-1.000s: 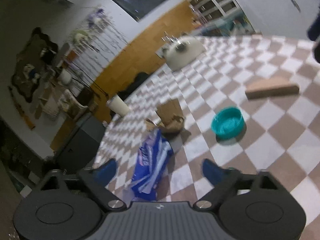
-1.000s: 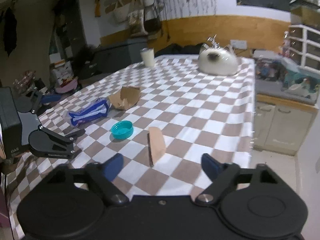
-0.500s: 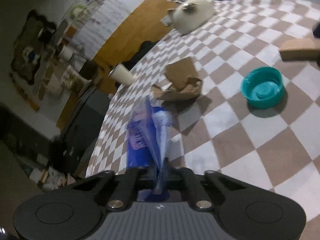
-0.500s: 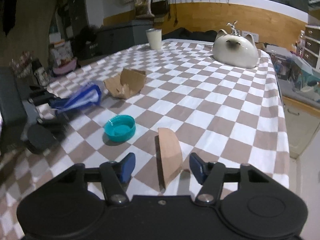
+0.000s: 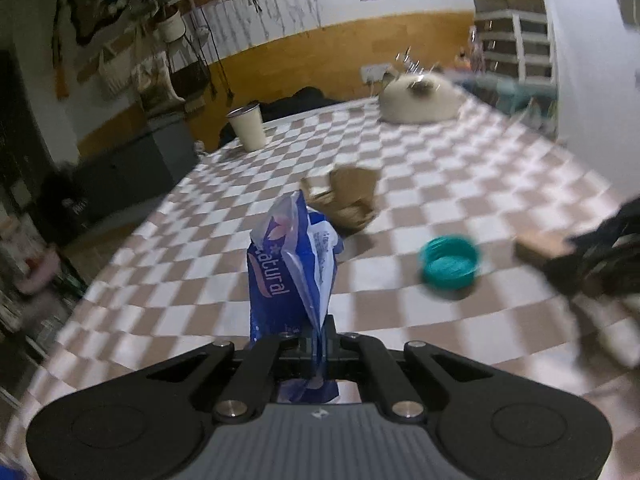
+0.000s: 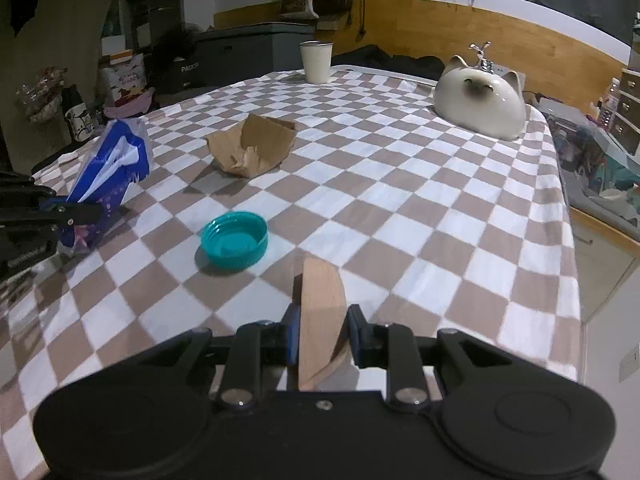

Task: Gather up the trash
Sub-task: 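Grasp the blue wrapper bag with left tool while right grasps the wooden block, then carry the blue bag and wooden block over the wastebasket with both tools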

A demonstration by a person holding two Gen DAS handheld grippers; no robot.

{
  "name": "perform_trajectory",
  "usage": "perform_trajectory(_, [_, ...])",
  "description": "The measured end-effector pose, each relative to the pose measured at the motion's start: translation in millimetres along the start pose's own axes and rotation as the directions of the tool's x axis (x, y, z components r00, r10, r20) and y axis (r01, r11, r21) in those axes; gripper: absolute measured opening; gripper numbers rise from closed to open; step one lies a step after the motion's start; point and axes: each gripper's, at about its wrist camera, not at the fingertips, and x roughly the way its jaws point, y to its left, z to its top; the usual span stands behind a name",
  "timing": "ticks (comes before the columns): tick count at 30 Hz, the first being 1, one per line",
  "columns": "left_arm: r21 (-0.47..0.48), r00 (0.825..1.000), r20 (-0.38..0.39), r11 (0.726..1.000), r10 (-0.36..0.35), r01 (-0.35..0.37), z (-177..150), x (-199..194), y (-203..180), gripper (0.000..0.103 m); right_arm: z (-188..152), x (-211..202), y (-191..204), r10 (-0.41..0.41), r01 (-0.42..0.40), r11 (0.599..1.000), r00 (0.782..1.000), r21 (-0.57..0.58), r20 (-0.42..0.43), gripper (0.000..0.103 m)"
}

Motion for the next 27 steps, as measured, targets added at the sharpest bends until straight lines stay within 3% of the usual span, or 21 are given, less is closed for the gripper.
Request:
perform_trajectory(11, [-0.107,0.981,0.078,0.977,-0.176,0.184,21,-50,-70,0.001,-22,-69,-32,-0.005,0.000,0.997,0.998,0.079,0.058,0.025])
perform_trajectory(18, [-0.075,0.954,0.133,0.957,-0.267,0.279,31,-81,-126,0.001,-41,-117,-61,-0.049,0.038,0.993,0.994,0.113,0.099,0.025])
perform_trajectory(27, [-0.022,0.908,0.136,0.915,-0.397,0.404,44,-103,-211,0.001,-79,-176,-115,-0.142,0.119,0.976,0.982,0.183,0.122,0.025])
